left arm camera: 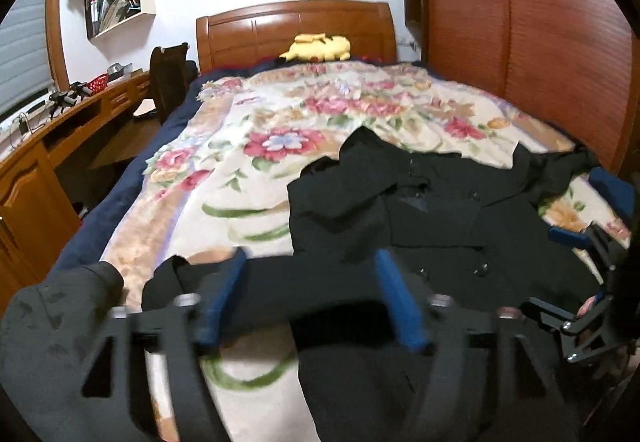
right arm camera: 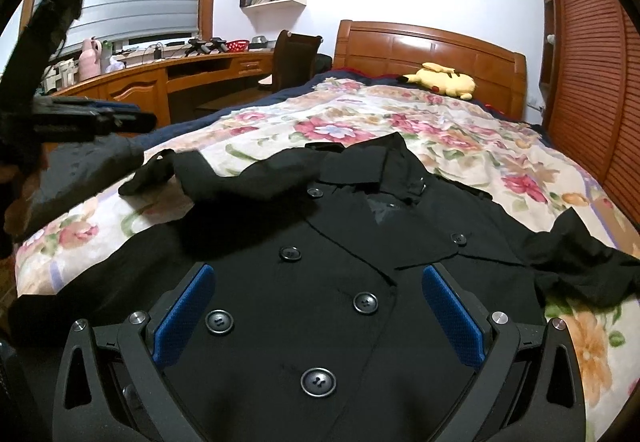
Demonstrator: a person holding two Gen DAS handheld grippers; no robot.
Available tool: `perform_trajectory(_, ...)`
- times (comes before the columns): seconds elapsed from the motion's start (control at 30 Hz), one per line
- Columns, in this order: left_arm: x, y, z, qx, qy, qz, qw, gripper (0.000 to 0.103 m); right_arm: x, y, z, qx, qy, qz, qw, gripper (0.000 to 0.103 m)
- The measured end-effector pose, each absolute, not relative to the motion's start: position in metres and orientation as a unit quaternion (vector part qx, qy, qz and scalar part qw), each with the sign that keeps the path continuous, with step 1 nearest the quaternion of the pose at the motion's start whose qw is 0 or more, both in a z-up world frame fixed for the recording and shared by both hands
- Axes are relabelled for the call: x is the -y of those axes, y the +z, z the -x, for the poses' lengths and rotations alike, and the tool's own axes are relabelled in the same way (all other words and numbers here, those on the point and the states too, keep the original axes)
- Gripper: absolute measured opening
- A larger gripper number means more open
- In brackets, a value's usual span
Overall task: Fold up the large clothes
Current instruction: 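Lift the sleeve with the left gripper, lay it across the coat body, open, then grasp the sleeve end again with the left gripper and fold it further inward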
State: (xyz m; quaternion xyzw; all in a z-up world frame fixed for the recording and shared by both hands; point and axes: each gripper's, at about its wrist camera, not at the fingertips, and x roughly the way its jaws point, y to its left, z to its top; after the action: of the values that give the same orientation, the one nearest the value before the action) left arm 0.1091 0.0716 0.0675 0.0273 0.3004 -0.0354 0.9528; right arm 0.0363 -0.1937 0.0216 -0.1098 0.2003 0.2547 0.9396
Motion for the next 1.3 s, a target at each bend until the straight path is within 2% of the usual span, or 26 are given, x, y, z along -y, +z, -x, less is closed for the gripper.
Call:
perform_trajectory(0.2,-0.1,0.058,-0.118,-0.304,0.011,-0.025,0.952,0.082,0.197,0.025,-0.036,-0.198,0.26,0.101,0.94,0.103)
perform_trajectory(0.63,-0.187,-0.028,-0.149,-0.376,0.103,0.008,0.921,0.082,0.188,0.019,-0.045,-0.209,0.273,0.117,0.932,0.103)
perform_trajectory(1.0,-0.225,-0.08,-0.163,-0.443,0.133,0.039,0.886,0.082,0.185,0.018,-0.048,-0.219,0.275,0.126,0.928,0.103)
perform_trajectory(1.3,-0.226,-0.085,-0.166,-0.456,0.128,0.045,0.88,0.082,0.186,0.019,-0.046,-0.222,0.277,0.126,0.926,0.103)
